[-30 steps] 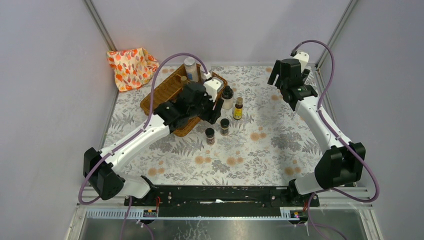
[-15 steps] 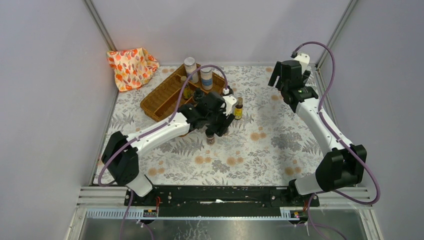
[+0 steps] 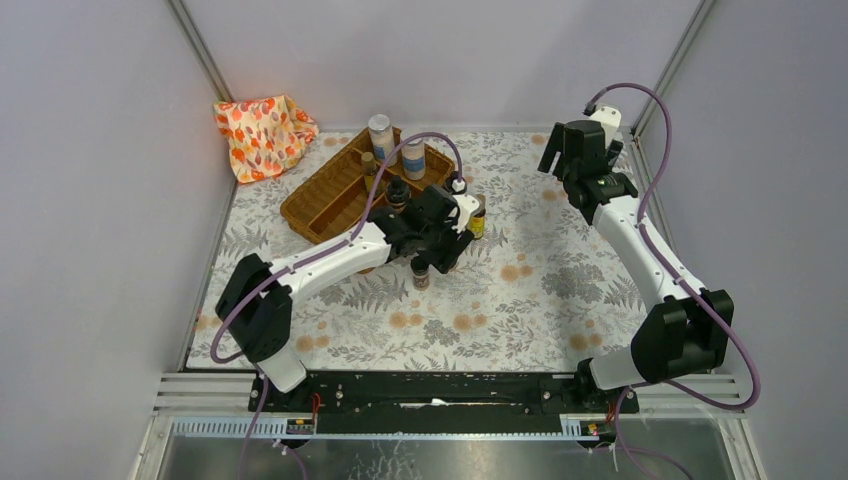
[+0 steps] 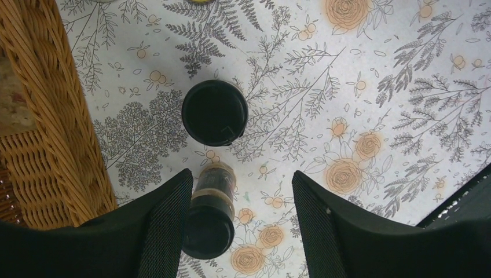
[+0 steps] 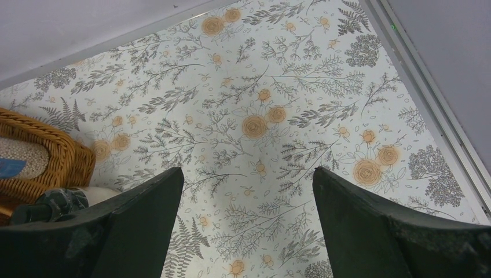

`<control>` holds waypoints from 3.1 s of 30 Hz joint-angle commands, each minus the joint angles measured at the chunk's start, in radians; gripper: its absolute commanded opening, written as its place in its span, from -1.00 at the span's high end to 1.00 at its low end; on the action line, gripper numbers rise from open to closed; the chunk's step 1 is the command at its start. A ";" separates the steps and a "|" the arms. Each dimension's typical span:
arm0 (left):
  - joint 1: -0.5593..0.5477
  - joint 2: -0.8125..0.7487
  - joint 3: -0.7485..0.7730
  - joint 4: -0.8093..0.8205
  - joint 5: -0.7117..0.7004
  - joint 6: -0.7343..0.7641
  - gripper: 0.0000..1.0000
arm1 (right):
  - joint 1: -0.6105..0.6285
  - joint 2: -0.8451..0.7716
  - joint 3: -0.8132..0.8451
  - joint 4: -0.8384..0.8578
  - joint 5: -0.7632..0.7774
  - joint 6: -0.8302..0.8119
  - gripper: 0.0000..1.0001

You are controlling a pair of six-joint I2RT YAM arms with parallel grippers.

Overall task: Organize the condiment bottles
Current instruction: Pick up the bottle from the center of the board, then place the bottle in the storage box.

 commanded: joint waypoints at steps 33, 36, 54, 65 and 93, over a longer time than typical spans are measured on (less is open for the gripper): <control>0.024 0.152 0.047 0.217 -0.059 0.015 -0.34 | -0.031 0.027 0.034 0.045 0.007 -0.019 -0.79; 0.026 0.155 0.047 0.216 -0.054 0.017 -0.31 | -0.032 0.029 0.031 0.047 0.009 -0.019 -0.79; 0.034 0.180 0.064 0.214 -0.051 0.012 0.15 | -0.035 0.026 0.033 0.045 0.007 -0.015 -0.79; 0.034 0.155 0.076 0.196 -0.056 -0.005 1.00 | -0.036 0.004 0.025 0.041 0.005 -0.013 -0.79; 0.033 -0.041 0.325 -0.026 -0.381 -0.108 1.00 | -0.035 -0.091 0.009 0.021 0.000 0.018 -0.79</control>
